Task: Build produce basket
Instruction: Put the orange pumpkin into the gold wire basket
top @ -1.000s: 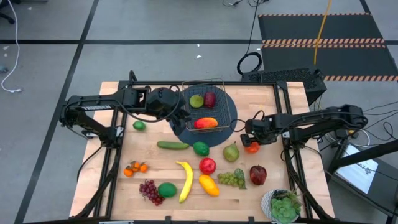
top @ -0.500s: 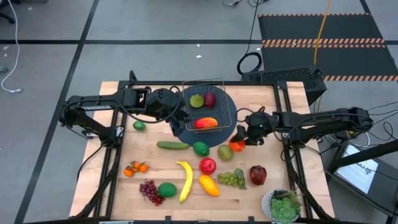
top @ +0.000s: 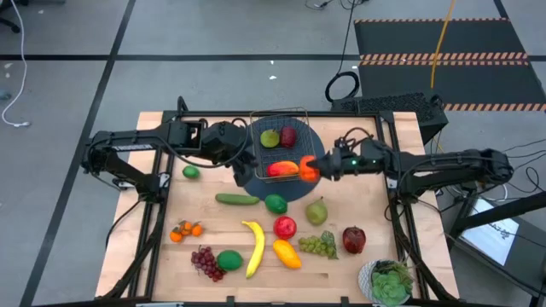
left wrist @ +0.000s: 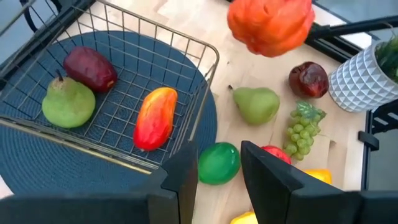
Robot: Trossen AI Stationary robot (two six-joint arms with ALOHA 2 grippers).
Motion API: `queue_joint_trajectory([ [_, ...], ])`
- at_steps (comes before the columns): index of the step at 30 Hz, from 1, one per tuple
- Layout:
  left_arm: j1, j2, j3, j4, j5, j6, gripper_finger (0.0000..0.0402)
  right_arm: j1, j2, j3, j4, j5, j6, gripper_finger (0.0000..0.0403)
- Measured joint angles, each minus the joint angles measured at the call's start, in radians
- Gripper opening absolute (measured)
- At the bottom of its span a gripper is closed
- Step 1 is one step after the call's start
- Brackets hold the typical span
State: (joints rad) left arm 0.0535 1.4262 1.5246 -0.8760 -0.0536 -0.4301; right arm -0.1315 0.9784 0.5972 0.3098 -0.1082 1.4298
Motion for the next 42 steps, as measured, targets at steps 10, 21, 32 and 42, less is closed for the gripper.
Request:
queue_joint_trajectory([
  [10,0.049,0.0,0.0,0.013,-0.002,-0.058,0.0122,-0.15,-0.005,0.0,0.116,-0.094,-0.404,0.0345],
  [21,0.063,0.0,0.0,0.013,-0.044,-0.157,0.0122,-0.27,-0.004,0.0,0.135,-0.224,-0.822,0.0345],
  [32,0.062,0.0,0.0,0.013,-0.074,-0.208,0.0122,-0.281,-0.004,0.0,0.134,-0.233,-1.21,0.0345],
  [42,0.063,0.0,0.0,0.013,-0.105,-0.208,0.0122,-0.281,-0.004,0.0,0.134,-0.208,-1.388,0.0345],
])
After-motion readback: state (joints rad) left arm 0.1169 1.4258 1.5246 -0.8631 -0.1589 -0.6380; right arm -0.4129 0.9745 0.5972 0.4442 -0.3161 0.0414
